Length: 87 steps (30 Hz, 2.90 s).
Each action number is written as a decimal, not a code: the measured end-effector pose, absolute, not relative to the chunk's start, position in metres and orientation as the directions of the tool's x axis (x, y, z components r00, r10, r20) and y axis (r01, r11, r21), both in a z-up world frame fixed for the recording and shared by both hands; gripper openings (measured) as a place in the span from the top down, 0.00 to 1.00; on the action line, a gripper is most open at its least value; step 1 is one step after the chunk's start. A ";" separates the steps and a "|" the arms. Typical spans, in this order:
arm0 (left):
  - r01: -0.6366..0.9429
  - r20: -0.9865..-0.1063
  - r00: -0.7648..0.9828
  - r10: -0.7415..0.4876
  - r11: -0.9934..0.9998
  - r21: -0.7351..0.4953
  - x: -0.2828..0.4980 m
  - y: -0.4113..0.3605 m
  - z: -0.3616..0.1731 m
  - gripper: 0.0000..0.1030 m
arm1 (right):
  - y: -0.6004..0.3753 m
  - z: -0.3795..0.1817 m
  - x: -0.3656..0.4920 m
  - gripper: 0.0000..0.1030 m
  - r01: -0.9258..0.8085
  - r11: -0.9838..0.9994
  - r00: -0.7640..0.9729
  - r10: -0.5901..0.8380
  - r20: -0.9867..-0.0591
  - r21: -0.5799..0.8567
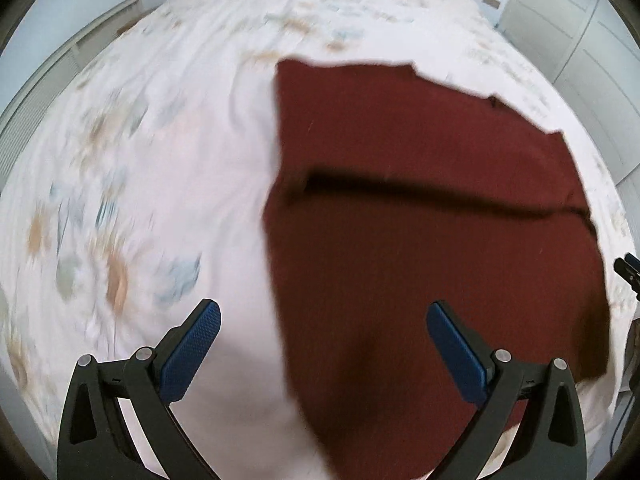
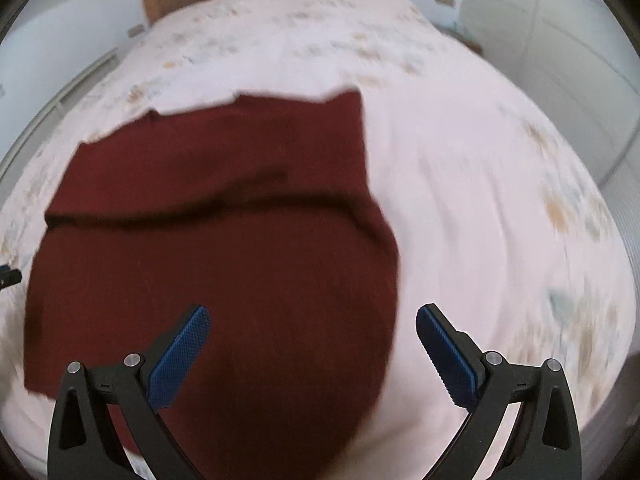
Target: Fold small clothes
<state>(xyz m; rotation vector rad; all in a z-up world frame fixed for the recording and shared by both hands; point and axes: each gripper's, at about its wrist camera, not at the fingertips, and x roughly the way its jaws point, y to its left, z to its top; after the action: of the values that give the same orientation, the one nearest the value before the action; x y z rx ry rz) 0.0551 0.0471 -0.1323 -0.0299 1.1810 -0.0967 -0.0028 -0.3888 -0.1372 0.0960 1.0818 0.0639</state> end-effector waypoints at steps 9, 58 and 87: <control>0.052 -0.953 0.282 -0.115 0.993 -0.105 -0.003 0.049 -0.165 0.01 | -0.388 -0.166 -0.047 0.00 0.030 0.993 0.391 0.089 -0.916 0.110; 0.122 -0.762 0.535 -0.365 0.926 -0.358 0.137 0.056 -0.008 0.91 | -0.399 -0.018 0.114 0.89 0.068 0.915 0.646 0.264 -0.717 0.398; 0.021 -0.868 0.491 -0.077 0.997 -0.077 0.215 0.023 -0.073 0.30 | -0.372 -0.083 0.205 0.18 0.114 0.965 0.554 0.136 -0.821 0.236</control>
<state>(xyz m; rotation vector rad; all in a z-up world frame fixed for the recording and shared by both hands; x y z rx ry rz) 0.2145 0.0234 -0.0734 -0.0588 1.0556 -0.0595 0.2055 -0.3721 -0.0832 0.2765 0.9864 0.0128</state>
